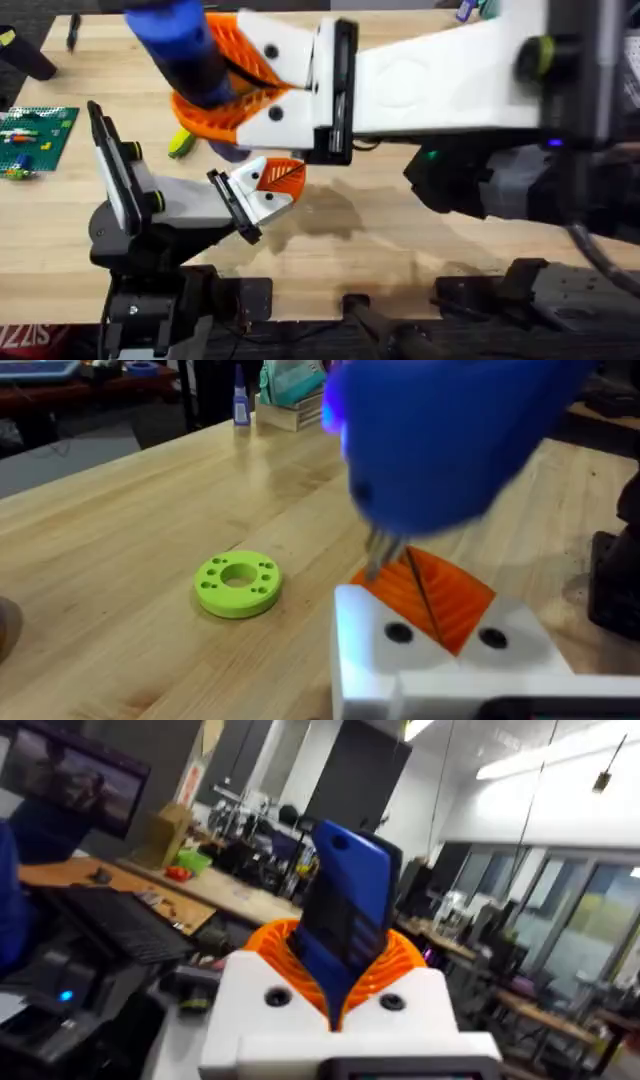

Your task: Pick up the gripper from the table and insert it into the empty holder that is missing its gripper. Then pick up a screw, insert it into the mounting hole, and use the screwdriver to tighten it. Finally, clean up the table by picking up the vegetable and placing it into the bucket.

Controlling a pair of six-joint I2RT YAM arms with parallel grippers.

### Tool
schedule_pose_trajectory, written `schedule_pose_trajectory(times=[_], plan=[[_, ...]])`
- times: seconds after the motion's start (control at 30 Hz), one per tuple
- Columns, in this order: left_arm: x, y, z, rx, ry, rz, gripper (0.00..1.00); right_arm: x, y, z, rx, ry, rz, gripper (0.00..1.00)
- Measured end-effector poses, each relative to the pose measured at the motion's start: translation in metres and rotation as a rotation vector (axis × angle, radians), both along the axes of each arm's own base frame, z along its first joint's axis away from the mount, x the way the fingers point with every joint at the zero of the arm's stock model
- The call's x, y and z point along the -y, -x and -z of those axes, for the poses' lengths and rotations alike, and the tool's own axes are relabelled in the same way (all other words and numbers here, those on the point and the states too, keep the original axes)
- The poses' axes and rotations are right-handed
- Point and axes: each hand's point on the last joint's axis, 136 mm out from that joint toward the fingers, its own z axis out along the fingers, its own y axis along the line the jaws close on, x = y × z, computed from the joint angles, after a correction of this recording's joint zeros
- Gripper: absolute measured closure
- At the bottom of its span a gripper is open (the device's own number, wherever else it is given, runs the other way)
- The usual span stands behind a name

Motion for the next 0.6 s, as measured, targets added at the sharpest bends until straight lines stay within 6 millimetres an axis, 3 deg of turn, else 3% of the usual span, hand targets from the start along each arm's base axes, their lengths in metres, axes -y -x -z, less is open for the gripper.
schedule_pose_trajectory(times=[0.03,0.07,0.2,0.3,0.4,0.6], plan=[[0.0,0.0,0.0,0.0,0.0,0.0,0.984,0.001,0.001,-0.018,0.037,-0.036,0.003,0.975],[0.0,0.0,0.0,0.0,0.0,0.0,0.984,0.0,0.0,-0.022,0.044,-0.042,0.004,0.975],[0.0,0.0,0.0,0.0,0.0,0.0,0.984,-0.004,-0.005,-0.021,0.069,-0.007,0.018,0.975],[0.0,0.0,0.0,0.0,0.0,0.0,0.984,-0.008,-0.022,0.001,0.065,0.086,0.055,0.975],[0.0,0.0,0.0,0.0,0.0,0.0,0.984,-0.003,-0.055,0.033,0.032,0.214,0.135,0.975],[0.0,0.0,0.0,0.0,0.0,0.0,0.984,0.048,-0.14,0.097,-0.024,0.459,0.39,0.975]])
